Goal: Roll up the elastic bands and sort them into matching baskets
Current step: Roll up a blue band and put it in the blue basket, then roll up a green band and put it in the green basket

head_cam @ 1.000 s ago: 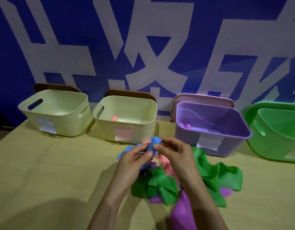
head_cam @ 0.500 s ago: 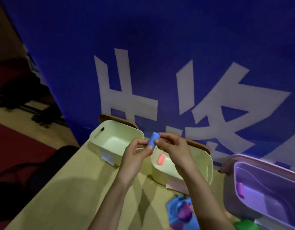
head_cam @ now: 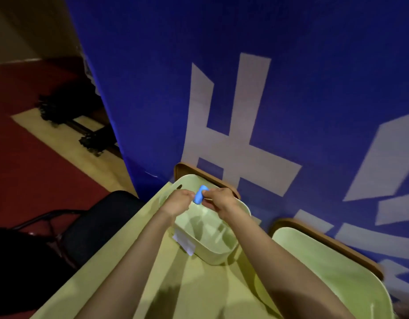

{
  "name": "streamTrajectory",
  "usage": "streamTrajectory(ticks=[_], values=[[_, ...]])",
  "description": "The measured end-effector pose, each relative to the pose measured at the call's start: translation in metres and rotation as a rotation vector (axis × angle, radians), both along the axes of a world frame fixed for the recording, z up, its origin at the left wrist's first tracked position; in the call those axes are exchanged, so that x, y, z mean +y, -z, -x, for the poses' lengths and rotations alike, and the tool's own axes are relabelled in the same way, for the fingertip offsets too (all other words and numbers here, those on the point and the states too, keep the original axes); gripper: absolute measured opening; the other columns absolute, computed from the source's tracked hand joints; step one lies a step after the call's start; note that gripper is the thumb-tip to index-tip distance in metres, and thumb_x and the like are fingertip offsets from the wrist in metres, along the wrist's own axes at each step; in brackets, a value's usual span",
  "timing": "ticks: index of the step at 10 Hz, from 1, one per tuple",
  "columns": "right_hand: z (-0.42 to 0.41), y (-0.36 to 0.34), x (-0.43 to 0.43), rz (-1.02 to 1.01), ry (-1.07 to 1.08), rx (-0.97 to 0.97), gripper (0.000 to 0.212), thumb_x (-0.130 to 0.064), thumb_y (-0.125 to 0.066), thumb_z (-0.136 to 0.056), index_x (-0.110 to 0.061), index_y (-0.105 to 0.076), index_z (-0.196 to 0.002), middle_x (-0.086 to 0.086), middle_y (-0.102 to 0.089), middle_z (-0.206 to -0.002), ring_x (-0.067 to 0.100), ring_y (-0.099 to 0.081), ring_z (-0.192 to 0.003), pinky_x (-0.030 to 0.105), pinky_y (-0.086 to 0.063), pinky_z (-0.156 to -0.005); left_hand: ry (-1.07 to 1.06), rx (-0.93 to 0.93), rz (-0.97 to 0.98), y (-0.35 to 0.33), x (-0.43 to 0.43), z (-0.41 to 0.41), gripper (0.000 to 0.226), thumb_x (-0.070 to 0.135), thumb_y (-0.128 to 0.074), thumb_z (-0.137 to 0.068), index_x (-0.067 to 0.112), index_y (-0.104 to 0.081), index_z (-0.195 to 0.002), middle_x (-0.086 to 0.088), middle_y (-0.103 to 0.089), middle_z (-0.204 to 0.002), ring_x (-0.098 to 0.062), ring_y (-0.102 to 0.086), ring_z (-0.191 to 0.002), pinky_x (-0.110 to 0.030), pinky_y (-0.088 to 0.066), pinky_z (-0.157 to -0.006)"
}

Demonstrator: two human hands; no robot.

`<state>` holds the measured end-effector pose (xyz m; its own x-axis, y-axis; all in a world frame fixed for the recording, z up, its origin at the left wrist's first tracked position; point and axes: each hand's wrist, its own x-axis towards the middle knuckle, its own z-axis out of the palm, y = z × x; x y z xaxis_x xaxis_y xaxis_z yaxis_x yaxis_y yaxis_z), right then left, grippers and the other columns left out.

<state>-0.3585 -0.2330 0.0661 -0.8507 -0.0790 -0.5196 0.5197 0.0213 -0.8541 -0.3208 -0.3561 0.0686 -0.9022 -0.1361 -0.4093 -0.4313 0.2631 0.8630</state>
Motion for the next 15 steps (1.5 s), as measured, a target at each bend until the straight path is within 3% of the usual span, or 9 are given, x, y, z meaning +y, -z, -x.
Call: streamTrajectory(ticks=[2, 4, 5, 7, 9, 10, 12, 14, 15], values=[[0.039, 0.082, -0.042, -0.155, -0.044, -0.196, 0.011, -0.005, -0.067, -0.084, 0.004, -0.060, -0.086, 0.015, -0.063, -0.083, 0.028, -0.068, -0.081, 0.041, -0.053, -0.091, -0.144, -0.152, -0.039, 0.041, -0.029, 0.049, 0.030, 0.005, -0.039, -0.097, 0.021, -0.043, -0.072, 0.005, -0.046, -0.078, -0.006, -0.047, -0.067, -0.019, -0.045, -0.063], [0.057, 0.138, -0.059, -0.277, 0.017, -0.225, 0.020, -0.006, -0.077, -0.073, 0.004, -0.059, -0.076, 0.021, -0.063, -0.088, 0.035, -0.067, -0.086, 0.049, -0.055, -0.082, -0.164, -0.334, -0.021, 0.067, -0.029, 0.073, 0.016, 0.024, -0.045, -0.099, 0.010, -0.053, -0.101, -0.009, -0.052, -0.108, -0.023, -0.049, -0.104, -0.036, -0.042, -0.093], [0.063, 0.152, -0.062, -0.260, 0.044, -0.230, 0.024, -0.005, -0.079, -0.068, 0.005, -0.062, -0.082, 0.023, -0.068, -0.092, 0.039, -0.068, -0.084, 0.054, -0.056, -0.077, -0.185, -0.406, -0.024, 0.076, -0.031, 0.076, 0.038, 0.030, -0.044, -0.099, 0.006, -0.049, -0.128, -0.011, -0.052, -0.121, -0.026, -0.047, -0.123, -0.040, -0.038, -0.103], [0.053, 0.122, -0.063, -0.202, 0.080, -0.251, 0.021, -0.006, -0.077, -0.074, 0.003, -0.058, -0.071, 0.019, -0.063, -0.082, 0.037, -0.068, -0.086, 0.050, -0.056, -0.081, -0.244, -0.481, -0.128, 0.081, -0.030, 0.081, 0.038, 0.028, -0.041, -0.099, 0.005, -0.048, -0.130, -0.009, -0.054, -0.132, -0.024, -0.046, -0.128, -0.045, -0.032, -0.112], [0.053, 0.114, -0.065, -0.243, 0.063, -0.275, 0.026, -0.008, -0.077, -0.073, 0.004, -0.066, -0.093, 0.015, -0.063, -0.085, 0.027, -0.062, -0.074, 0.031, -0.052, -0.069, -0.220, -0.486, -0.114, 0.084, -0.030, 0.082, 0.047, 0.035, -0.042, -0.098, 0.005, -0.045, -0.134, -0.009, -0.052, -0.136, -0.024, -0.046, -0.128, -0.046, -0.034, -0.108], [0.054, 0.109, -0.061, -0.126, 0.033, -0.322, 0.015, 0.002, -0.062, -0.083, -0.002, -0.055, -0.070, 0.012, -0.057, -0.078, 0.023, -0.055, -0.070, 0.034, -0.051, -0.077, -0.226, -0.477, -0.060, 0.086, -0.031, 0.081, 0.050, 0.041, -0.045, -0.096, 0.006, -0.048, -0.132, -0.009, -0.054, -0.133, -0.023, -0.049, -0.124, -0.045, -0.038, -0.106], [0.049, 0.093, -0.046, -0.032, 0.018, -0.322, 0.025, 0.004, -0.043, -0.095, -0.002, -0.049, -0.072, 0.009, -0.040, -0.061, 0.014, -0.042, -0.038, 0.018, -0.033, -0.031, -0.119, -0.462, -0.007, 0.069, -0.026, 0.073, 0.058, 0.047, -0.034, -0.099, 0.005, -0.041, -0.138, -0.011, -0.041, -0.145, -0.025, -0.037, -0.135, -0.042, -0.031, -0.110], [0.027, 0.058, -0.018, 0.000, -0.082, -0.222, 0.019, -0.012, -0.051, -0.094, -0.008, -0.060, -0.110, 0.004, -0.057, -0.093, 0.015, -0.057, -0.082, 0.029, -0.048, -0.079, -0.099, -0.311, -0.108, 0.025, -0.022, 0.049, 0.060, 0.047, -0.037, -0.099, 0.004, -0.038, -0.141, -0.011, -0.041, -0.146, -0.026, -0.035, -0.137, -0.039, -0.033, -0.109], [0.004, 0.016, 0.012, 0.025, -0.069, -0.091, 0.023, -0.013, -0.054, -0.094, -0.008, -0.059, -0.116, 0.004, -0.058, -0.105, 0.017, -0.059, -0.087, 0.026, -0.048, -0.073, -0.077, -0.215, -0.154, -0.008, -0.012, 0.017, 0.056, 0.048, -0.038, -0.099, 0.005, -0.050, -0.133, -0.011, -0.048, -0.139, -0.027, -0.044, -0.129, -0.038, -0.040, -0.102]])
